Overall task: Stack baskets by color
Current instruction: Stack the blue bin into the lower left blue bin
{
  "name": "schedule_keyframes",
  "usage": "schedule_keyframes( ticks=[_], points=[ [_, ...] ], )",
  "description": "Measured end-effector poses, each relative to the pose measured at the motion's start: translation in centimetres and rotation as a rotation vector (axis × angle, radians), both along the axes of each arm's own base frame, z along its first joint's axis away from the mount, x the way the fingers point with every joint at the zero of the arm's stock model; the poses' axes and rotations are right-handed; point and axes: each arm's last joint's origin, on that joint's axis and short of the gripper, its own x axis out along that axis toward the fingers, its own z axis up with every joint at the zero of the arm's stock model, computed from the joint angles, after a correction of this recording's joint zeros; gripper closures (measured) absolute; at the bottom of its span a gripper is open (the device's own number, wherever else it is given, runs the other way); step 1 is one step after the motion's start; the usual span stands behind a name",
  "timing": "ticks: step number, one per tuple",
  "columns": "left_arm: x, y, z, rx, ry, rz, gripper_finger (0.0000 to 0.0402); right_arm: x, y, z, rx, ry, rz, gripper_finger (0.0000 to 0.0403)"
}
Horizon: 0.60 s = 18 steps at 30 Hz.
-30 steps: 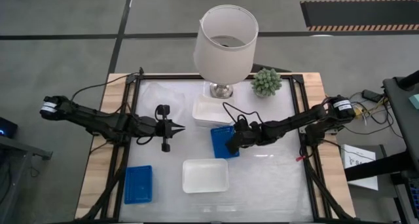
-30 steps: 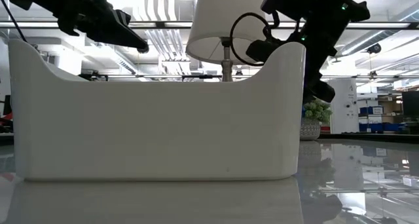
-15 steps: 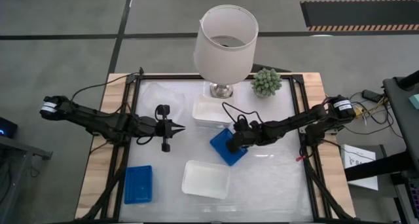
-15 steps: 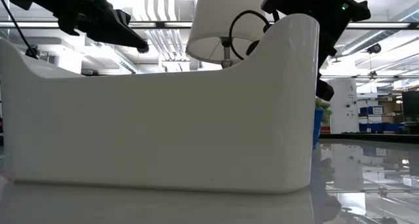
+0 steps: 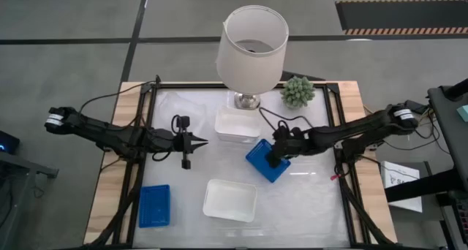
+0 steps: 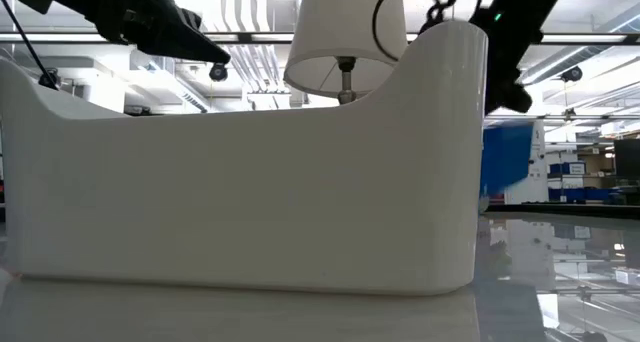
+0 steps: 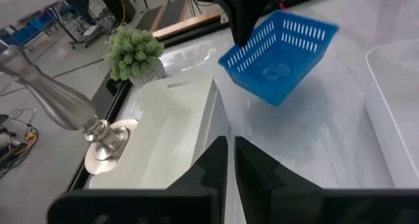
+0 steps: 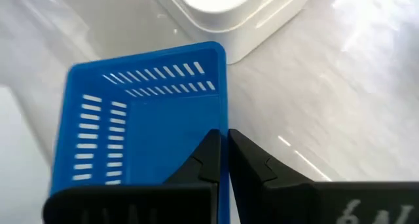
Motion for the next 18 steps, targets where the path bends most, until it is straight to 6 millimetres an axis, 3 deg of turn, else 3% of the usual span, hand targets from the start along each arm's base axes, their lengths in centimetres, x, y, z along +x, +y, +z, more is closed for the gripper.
schedule_keyframes(
  ticks=[4,9,14,18],
  points=[
    [0.3,-0.2,0.8,-0.027,-0.055,-0.05,0.039,-1.4,-0.2,2.2,0.025,-0.065,0.02,0.0393],
    [1.4,-0.9,1.8,0.003,-0.206,-0.225,0.039,-1.9,-0.2,4.1,0.023,-0.194,0.053,0.0394],
    [3.2,-1.5,2.2,0.07,-0.273,-0.364,0.0385,-0.9,-0.1,4.7,-0.016,-0.285,0.116,0.0394],
    [4.8,-2.0,2.1,0.083,-0.255,-0.432,0.0351,-0.4,-0.3,4.5,-0.028,-0.292,0.128,0.0394]
  ],
)
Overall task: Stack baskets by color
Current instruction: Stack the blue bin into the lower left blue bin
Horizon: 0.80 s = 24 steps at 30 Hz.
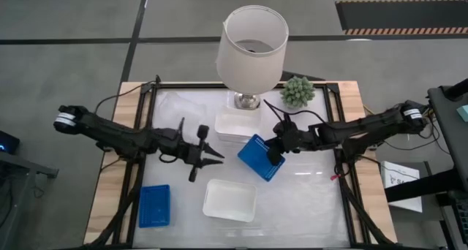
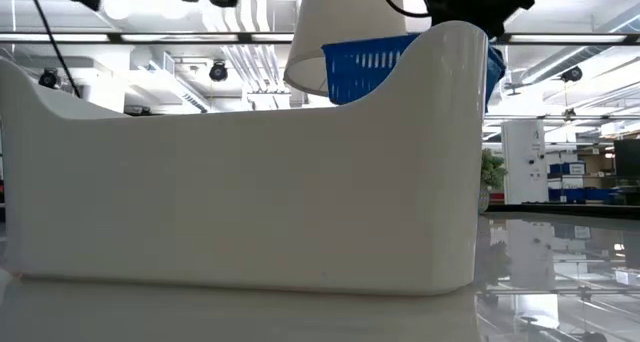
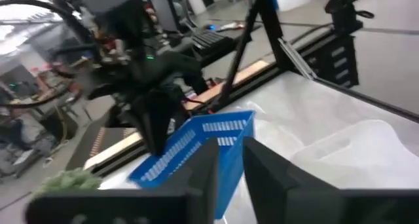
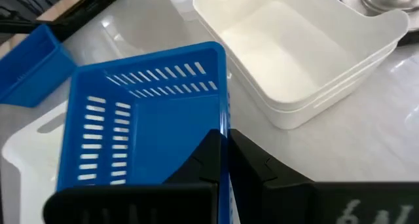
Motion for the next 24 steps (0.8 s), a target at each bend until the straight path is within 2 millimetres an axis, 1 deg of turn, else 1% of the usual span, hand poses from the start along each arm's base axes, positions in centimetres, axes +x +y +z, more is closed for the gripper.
schedule_keyframes(
  ticks=[6,9,13,18,21,24],
  points=[
    [3.0,-0.6,-0.8,0.017,0.037,-0.01,0.0268,0.1,-0.3,-0.1,-0.005,0.007,-0.01,0.0394],
    [4.6,-0.9,-1.3,0.073,0.049,-0.016,0.0243,0.1,-0.4,-0.1,-0.011,0.009,-0.008,0.0394],
    [6.5,-1.2,-1.9,0.137,0.07,-0.024,0.0236,0.2,-0.4,-0.2,-0.019,0.012,-0.002,0.0394],
    [8.2,-0.4,-2.2,0.151,0.079,0.001,0.0235,0.2,-0.4,-0.2,-0.027,0.015,0.006,0.0394],
    [9.1,0.0,-3.2,0.156,0.122,0.016,0.0235,0.2,-0.4,-0.2,-0.031,0.017,0.013,0.0394],
    [9.7,0.0,-4.3,0.164,0.164,0.013,0.0235,0.2,-0.4,-0.2,-0.036,0.019,0.02,0.0394]
  ],
)
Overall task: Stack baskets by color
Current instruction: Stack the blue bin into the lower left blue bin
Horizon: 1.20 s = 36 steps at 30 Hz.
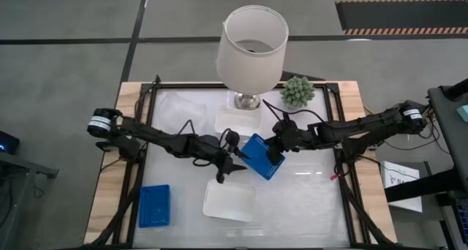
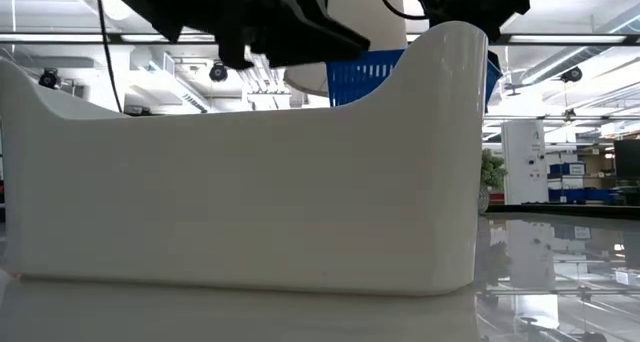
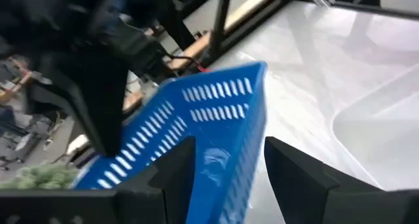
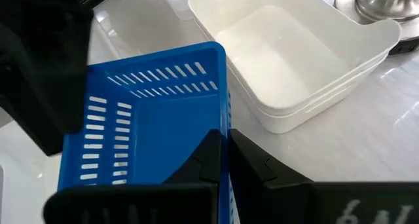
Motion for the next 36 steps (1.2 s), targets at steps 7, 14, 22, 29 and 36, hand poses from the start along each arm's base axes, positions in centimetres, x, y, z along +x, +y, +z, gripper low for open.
schedule_keyframes(
  ticks=[7,14,22,29,36],
  points=[
    [0.7,0.0,-1.1,0.008,0.026,0.014,0.0249,0.0,0.0,0.0,-0.01,0.006,0.009,0.0394],
    [0.7,0.0,-1.1,0.031,0.023,0.022,0.0336,0.0,0.0,0.0,-0.021,0.011,0.019,0.0394],
    [0.6,0.0,-1.4,0.04,0.051,0.015,0.0393,0.0,0.1,0.0,0.025,0.005,0.02,0.0394],
    [0.6,0.1,-1.5,0.045,0.05,0.022,0.0307,0.0,0.1,0.0,0.067,-0.003,0.001,0.0394],
    [0.6,0.4,-1.6,0.2,0.036,0.01,0.0266,0.2,0.1,0.3,0.059,-0.044,-0.011,0.0394]
  ],
)
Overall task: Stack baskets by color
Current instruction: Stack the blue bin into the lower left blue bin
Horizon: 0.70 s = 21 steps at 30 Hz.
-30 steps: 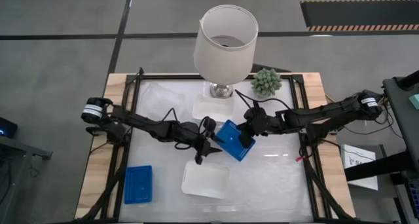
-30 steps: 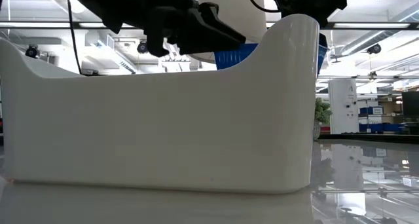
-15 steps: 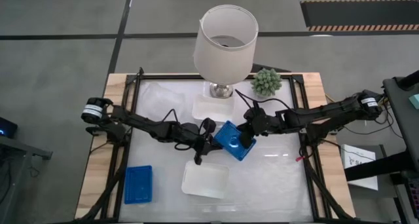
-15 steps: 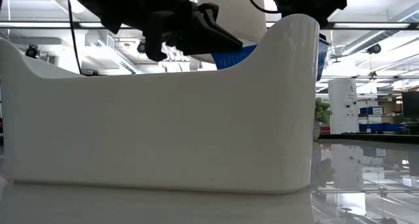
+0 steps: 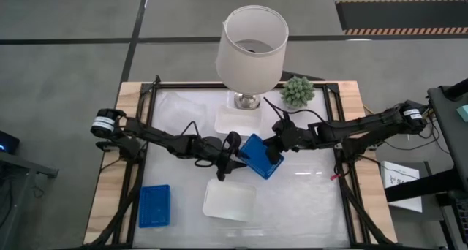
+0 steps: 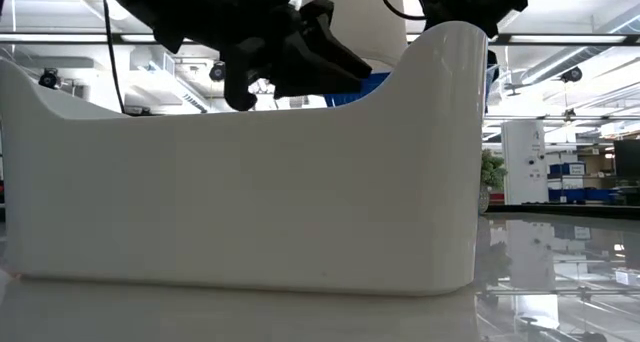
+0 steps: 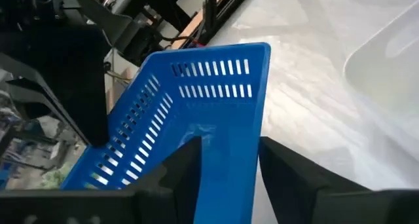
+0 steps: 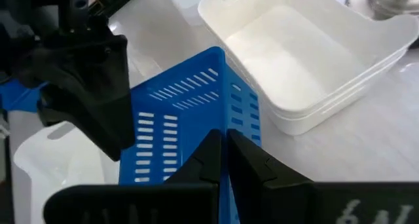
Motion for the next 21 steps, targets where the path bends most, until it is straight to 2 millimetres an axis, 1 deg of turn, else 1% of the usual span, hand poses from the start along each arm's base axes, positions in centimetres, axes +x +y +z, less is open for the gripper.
schedule_keyframes(
  ticks=[3,8,15,18,21],
  points=[
    [-0.1,0.09,-0.25,0.058,0.022,-0.005,0.0265,0.0,-0.18,0.01,0.003,-0.002,-0.016,0.0394],
    [-0.2,0.13,-0.43,0.156,0.037,0.044,0.0265,-0.04,-0.35,0.09,0.023,-0.01,-0.039,0.0394],
    [-0.19,0.16,-0.42,0.196,0.036,0.04,0.027,0.05,-0.48,0.13,0.023,-0.018,-0.047,0.0394],
    [-0.21,0.17,-0.46,0.221,0.039,0.046,0.0299,0.04,-0.5,0.14,0.022,-0.019,-0.05,0.0394],
    [-0.21,0.15,-0.45,0.224,0.044,0.046,0.0353,0.03,-0.51,0.14,0.019,-0.018,-0.05,0.0394]
  ],
)
